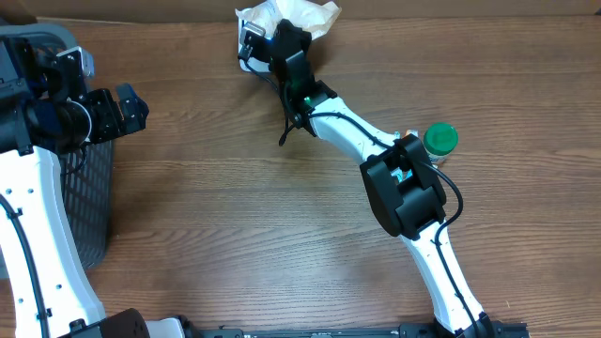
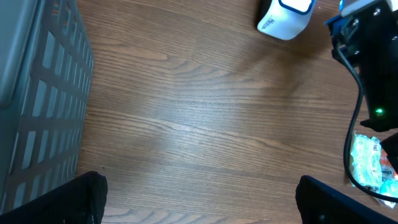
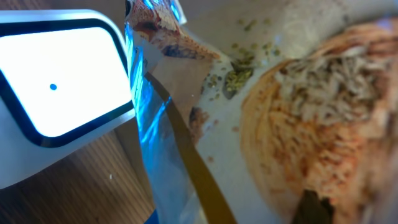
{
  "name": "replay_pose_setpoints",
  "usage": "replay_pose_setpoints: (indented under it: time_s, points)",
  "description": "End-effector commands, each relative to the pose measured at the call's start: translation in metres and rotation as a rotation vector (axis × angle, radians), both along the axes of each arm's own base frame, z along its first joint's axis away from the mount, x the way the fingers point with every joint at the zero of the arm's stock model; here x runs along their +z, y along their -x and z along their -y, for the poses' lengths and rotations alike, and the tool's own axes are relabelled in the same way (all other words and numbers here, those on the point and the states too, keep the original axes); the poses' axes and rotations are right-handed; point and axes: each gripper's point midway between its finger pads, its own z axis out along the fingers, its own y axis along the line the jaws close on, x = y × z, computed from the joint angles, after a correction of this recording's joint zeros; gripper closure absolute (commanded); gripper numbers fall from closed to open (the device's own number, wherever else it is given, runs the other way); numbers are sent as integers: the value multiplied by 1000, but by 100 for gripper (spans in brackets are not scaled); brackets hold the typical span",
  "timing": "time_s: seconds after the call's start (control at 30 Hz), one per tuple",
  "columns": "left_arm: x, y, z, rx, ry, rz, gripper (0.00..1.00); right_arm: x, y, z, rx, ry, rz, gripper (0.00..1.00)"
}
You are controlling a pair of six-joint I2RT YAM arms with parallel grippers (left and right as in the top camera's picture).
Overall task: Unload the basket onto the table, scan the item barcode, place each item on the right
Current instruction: 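Hold the bread bag in front of the scanner, then carry the bread bag right and lower it onto the grouped packs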
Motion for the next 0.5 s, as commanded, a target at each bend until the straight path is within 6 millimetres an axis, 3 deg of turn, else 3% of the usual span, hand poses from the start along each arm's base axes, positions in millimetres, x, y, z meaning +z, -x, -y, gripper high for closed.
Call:
replay_pose_setpoints:
  time_s: [0.0, 0.17, 0.3, 0.47]
  points:
    - [5, -1, 0, -14, -12, 15, 0, 4, -1, -5, 6, -15, 20, 96]
    - [5, -1, 0, -14, -12, 15, 0, 18, 1, -4, -37, -162, 28, 96]
    - [5, -1, 0, -14, -13, 15, 0, 55, 5, 3, -72, -271, 59, 96]
    - [5, -1, 0, -14, -12, 15, 0, 110, 25, 26, -161, -378, 37, 96]
